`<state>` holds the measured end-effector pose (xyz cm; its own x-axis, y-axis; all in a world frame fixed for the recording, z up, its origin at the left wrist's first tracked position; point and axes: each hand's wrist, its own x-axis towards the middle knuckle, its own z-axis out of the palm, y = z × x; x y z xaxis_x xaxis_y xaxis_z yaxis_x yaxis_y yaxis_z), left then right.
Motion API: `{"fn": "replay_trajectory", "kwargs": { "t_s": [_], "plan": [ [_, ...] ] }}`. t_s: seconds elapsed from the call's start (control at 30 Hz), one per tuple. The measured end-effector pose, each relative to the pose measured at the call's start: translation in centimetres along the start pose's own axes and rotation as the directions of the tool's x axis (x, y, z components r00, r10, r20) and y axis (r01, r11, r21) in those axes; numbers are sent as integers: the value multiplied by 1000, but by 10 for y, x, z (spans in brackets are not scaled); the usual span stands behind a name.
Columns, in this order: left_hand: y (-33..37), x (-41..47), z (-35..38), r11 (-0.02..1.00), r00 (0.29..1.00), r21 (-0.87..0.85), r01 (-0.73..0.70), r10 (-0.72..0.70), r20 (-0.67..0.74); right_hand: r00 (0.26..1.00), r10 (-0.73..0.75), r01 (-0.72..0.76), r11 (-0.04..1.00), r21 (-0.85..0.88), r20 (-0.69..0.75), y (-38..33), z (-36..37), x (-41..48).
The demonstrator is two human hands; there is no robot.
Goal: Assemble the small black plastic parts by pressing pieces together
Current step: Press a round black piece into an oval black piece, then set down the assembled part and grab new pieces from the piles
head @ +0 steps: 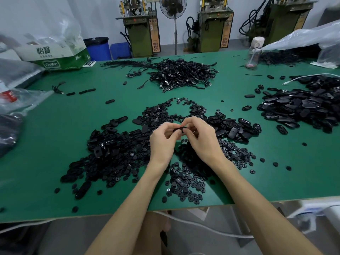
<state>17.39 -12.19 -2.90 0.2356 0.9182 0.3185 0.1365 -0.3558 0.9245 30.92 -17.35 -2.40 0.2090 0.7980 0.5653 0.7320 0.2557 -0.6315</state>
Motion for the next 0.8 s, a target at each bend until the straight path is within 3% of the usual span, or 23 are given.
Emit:
{"fn": "replay_trajectory", "kwargs": {
  "t_s": [0.13, 0.23, 0.3, 0.4, 0.53, 0.6, 0.67, 0.8],
  "plan": [
    [12, -8, 4, 943, 984, 281, -178, 174, 39, 981, 103, -107, 994, -19, -162, 5, -2, 2],
    [17, -9, 0, 900, 983, 398, -178, 176, 44, 907, 259, -270, 963, 13, -332, 9, -6, 3],
    [18, 0, -10, 845, 989, 516, -140, 145, 30, 866, 336, -346, 937, 40, -370, 11, -8, 5],
    [16, 17, -41, 646, 996, 762, -35, 87, -28, 838, 399, -420, 907, 25, -372, 10, -7, 5],
    [12, 34, -89, 286, 995, 954, 94, -44, -85, 836, 425, -499, 852, -160, -348, 13, -3, 4],
    [10, 38, -104, 184, 985, 975, 127, -136, -102, 858, 388, -477, 845, -241, -335, 13, -3, 4],
    [6, 36, -112, 162, 982, 981, 108, -170, -80, 917, 293, -368, 882, -295, -269, 11, -1, 4],
    [0, 30, -114, 163, 991, 983, 85, -116, -67, 994, 101, -77, 918, -389, 42, 9, 6, 3]
  ]
}}
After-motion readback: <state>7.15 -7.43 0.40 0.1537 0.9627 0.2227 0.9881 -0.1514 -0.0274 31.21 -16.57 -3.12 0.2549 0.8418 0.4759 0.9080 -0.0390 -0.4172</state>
